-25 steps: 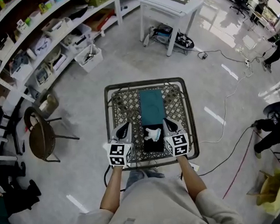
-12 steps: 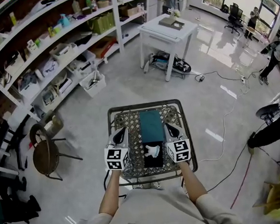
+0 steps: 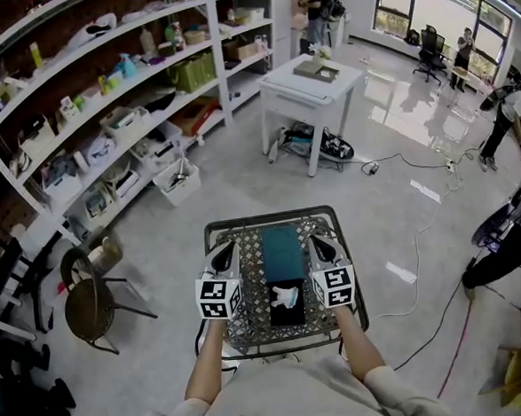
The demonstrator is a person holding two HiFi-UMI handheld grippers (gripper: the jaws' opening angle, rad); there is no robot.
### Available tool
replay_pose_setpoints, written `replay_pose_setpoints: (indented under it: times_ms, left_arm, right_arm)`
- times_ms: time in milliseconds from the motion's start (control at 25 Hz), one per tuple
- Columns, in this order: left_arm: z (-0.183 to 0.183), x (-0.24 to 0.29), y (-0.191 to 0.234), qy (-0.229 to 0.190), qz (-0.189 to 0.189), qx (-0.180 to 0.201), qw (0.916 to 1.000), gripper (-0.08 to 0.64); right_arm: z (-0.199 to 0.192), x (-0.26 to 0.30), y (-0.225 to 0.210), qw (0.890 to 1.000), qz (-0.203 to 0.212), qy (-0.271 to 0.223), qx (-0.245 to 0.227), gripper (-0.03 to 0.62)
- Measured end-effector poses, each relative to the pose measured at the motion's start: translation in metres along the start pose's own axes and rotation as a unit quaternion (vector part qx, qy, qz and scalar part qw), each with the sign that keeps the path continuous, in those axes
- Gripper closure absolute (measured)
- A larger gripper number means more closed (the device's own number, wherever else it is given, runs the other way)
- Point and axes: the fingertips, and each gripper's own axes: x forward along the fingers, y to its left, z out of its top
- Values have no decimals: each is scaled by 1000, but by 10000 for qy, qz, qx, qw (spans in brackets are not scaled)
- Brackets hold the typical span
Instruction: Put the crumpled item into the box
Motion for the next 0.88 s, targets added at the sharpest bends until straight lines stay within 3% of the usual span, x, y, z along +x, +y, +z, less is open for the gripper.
replay_pose_setpoints:
  times_ms: [880]
  left_arm:
    - [2,-3,1,0,36,26,10000,554]
  right_arm:
    - [2,-1,1,10000,-30,-19,10,592]
